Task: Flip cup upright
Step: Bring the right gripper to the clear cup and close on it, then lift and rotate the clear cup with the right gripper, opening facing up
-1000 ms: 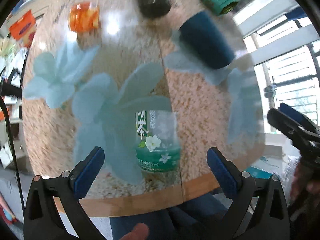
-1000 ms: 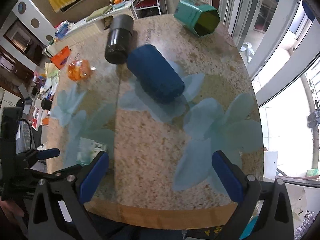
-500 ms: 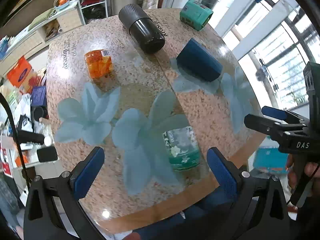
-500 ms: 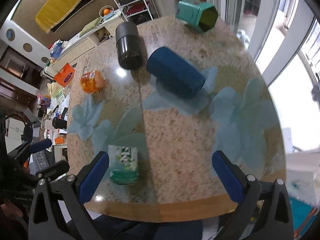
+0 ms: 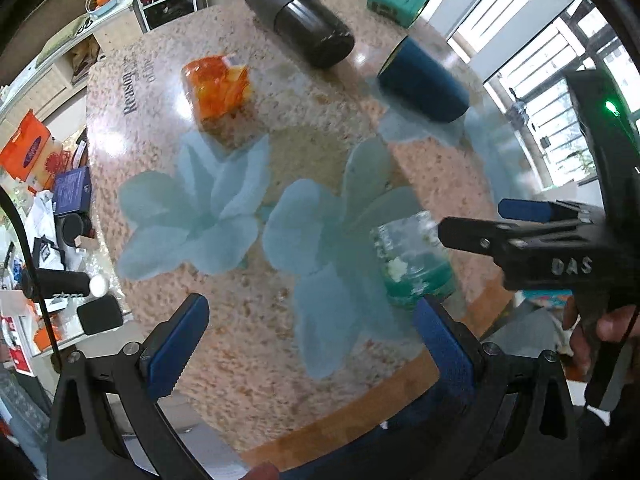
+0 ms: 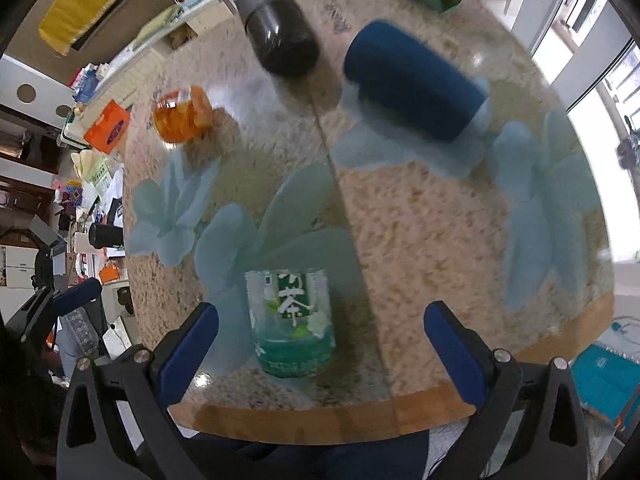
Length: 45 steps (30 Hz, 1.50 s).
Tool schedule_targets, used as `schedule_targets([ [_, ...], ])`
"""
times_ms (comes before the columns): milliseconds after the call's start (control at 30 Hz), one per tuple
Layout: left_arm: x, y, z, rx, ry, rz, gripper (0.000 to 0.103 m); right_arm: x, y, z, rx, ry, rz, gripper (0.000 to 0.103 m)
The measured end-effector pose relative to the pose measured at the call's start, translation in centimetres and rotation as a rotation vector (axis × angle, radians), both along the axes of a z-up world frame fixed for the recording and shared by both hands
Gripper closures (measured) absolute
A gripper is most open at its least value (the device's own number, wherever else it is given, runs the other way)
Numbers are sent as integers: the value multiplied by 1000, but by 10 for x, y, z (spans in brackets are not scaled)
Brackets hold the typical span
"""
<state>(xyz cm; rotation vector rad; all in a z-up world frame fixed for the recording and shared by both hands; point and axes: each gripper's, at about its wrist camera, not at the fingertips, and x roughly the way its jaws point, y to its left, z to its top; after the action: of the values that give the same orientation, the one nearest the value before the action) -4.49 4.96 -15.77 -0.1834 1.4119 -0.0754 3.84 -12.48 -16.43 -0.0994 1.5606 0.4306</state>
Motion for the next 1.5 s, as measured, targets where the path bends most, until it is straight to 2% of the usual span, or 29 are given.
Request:
schedule_targets([
  [67, -4, 6, -5, 17, 9, -3, 0, 0, 8, -12, -14, 30, -5, 0],
  [300, -11, 21, -18, -15, 29, -9, 0, 1, 27, -51, -66, 143, -18, 0],
  [500, -11, 24, -25, -23, 43, -11, 0, -1, 32, -73, -121, 226, 2, 23],
  [567, -10, 24, -26, -28, 43, -11, 0, -1, 34, -78, -123, 244, 10, 42],
  [733, -5, 24, -25, -30, 33, -8, 0, -4, 25, -79, -60, 243, 4, 46],
  [833, 0, 24, -22, -34, 22, 1, 0, 4, 18, -66, -11, 207, -2, 47],
  [967, 10, 21, -17, -29, 5, 5, 0, 17, 5, -42, 40, 125, -14, 47],
  [1033, 16, 18, -14, -26, -4, 6, 0, 24, -3, -30, 52, 50, -11, 47],
  [1267, 38, 4, -7, -27, -42, 10, 0, 32, -18, 3, 51, -333, 104, 47],
  [1367, 48, -7, -11, -7, -39, -2, 0, 35, -21, 8, 72, -481, 173, 47],
  [1500, 60, -17, -18, 8, -30, -15, 0, 36, -26, 4, 122, -630, 258, 47],
])
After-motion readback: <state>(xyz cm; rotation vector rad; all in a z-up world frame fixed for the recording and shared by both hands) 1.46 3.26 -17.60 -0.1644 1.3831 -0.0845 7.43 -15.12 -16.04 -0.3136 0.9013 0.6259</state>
